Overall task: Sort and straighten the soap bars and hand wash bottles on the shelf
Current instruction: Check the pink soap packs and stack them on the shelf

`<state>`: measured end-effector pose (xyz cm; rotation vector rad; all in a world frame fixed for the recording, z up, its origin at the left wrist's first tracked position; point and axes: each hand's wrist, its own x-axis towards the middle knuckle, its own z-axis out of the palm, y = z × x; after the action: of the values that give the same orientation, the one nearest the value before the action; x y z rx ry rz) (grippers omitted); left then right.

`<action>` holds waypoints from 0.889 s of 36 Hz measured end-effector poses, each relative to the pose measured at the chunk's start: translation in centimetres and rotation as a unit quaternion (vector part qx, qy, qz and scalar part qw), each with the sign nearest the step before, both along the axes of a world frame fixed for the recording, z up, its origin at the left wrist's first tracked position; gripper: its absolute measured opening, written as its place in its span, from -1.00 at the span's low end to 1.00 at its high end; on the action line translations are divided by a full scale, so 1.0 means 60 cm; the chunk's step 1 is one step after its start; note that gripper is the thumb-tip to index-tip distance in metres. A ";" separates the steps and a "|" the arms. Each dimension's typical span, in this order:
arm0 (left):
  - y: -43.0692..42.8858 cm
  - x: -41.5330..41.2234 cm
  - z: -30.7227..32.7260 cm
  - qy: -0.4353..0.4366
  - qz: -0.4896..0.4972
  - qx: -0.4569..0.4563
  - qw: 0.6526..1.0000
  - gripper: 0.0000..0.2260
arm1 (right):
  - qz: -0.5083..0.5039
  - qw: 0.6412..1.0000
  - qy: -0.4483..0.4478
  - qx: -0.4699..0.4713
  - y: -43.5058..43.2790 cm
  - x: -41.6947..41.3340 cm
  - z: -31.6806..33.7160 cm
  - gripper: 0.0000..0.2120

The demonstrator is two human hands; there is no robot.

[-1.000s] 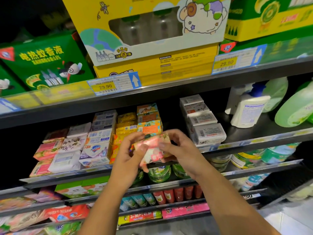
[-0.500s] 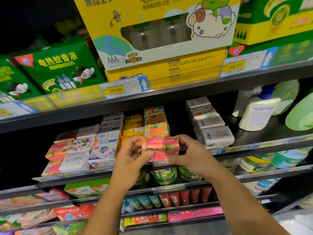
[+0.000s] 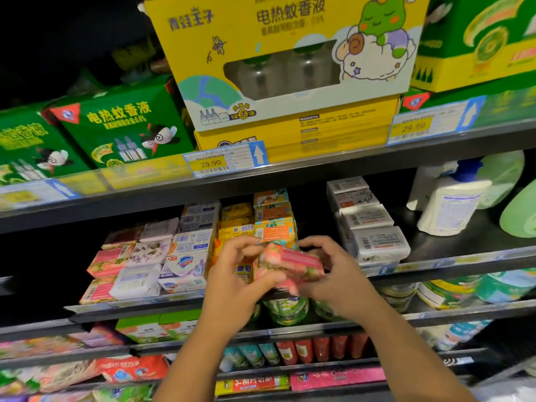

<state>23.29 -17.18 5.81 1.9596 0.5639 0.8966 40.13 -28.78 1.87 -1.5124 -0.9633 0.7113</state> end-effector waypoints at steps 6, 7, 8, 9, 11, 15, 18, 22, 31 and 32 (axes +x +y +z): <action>0.006 -0.009 -0.022 0.074 -0.018 -0.050 0.996 -0.41 | -0.025 0.994 0.073 0.082 0.000 0.007 0.018 -0.22; 0.003 -0.007 -0.025 0.096 -0.026 -0.048 0.994 -0.39 | -0.019 0.993 0.081 0.088 0.002 0.001 0.022 -0.24; -0.002 -0.003 -0.026 0.118 -0.035 -0.047 0.991 -0.38 | -0.009 0.993 0.080 0.087 0.005 -0.005 0.024 -0.25; -0.008 0.000 -0.027 0.132 -0.047 -0.054 0.989 -0.38 | 0.005 0.995 0.067 0.080 0.008 -0.013 0.024 -0.25; -0.021 0.007 -0.033 0.135 -0.071 -0.091 0.984 -0.37 | 0.026 0.997 0.045 0.058 0.012 -0.026 0.020 -0.25; -0.029 0.008 -0.044 0.104 -0.053 -0.172 0.978 -0.39 | 0.007 0.998 0.038 0.046 0.006 -0.023 0.014 -0.27; -0.015 0.005 -0.047 0.069 -0.022 -0.158 0.985 -0.38 | -0.013 0.998 0.040 0.051 -0.006 -0.004 0.020 -0.29; 0.005 0.005 -0.030 -0.075 -0.022 -0.237 0.968 -0.35 | -0.010 0.986 0.137 0.097 -0.017 0.011 0.034 -0.36; -0.003 0.030 -0.004 -0.141 -0.031 -0.469 0.871 -0.38 | 0.015 0.971 0.235 0.029 -0.011 -0.008 0.023 -0.44; -0.001 0.029 -0.005 -0.087 -0.009 -0.471 0.878 -0.41 | 0.004 0.970 0.242 -0.003 -0.012 -0.009 0.027 -0.49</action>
<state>25.01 -17.26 5.53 0.9835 0.7003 0.5934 39.60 -29.50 3.50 -1.2537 -0.5956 1.0296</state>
